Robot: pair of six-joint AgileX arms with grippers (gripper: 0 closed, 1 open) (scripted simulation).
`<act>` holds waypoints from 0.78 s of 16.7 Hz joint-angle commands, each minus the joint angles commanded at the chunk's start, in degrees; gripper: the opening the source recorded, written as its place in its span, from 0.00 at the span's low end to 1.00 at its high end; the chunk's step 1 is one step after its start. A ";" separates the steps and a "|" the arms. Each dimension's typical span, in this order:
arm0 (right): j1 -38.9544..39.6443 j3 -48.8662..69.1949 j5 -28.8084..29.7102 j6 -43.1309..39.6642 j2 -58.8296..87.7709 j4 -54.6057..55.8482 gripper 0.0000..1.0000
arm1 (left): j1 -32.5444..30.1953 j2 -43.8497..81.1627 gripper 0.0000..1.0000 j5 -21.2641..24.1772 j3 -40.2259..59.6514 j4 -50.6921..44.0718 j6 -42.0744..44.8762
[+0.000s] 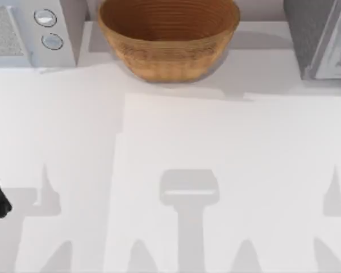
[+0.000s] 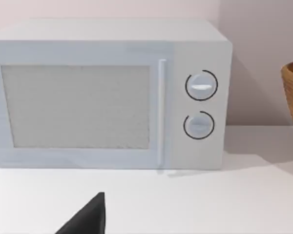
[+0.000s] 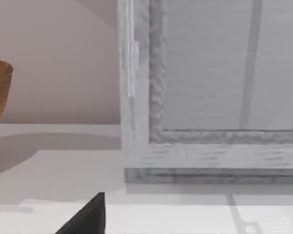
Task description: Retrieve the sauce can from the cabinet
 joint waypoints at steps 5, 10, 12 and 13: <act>0.36 3.63 0.58 0.06 2.97 -0.72 1.00 | 0.00 0.00 1.00 0.00 0.00 0.00 0.00; 2.30 21.03 2.70 0.22 16.80 -4.87 1.00 | 0.00 0.00 1.00 0.00 0.00 0.00 0.00; 3.39 30.81 3.78 0.28 24.45 -7.33 1.00 | 0.00 0.00 1.00 0.00 0.00 0.00 0.00; 3.97 36.05 4.35 0.32 28.52 -8.66 1.00 | 0.00 0.00 1.00 0.00 0.00 0.00 0.00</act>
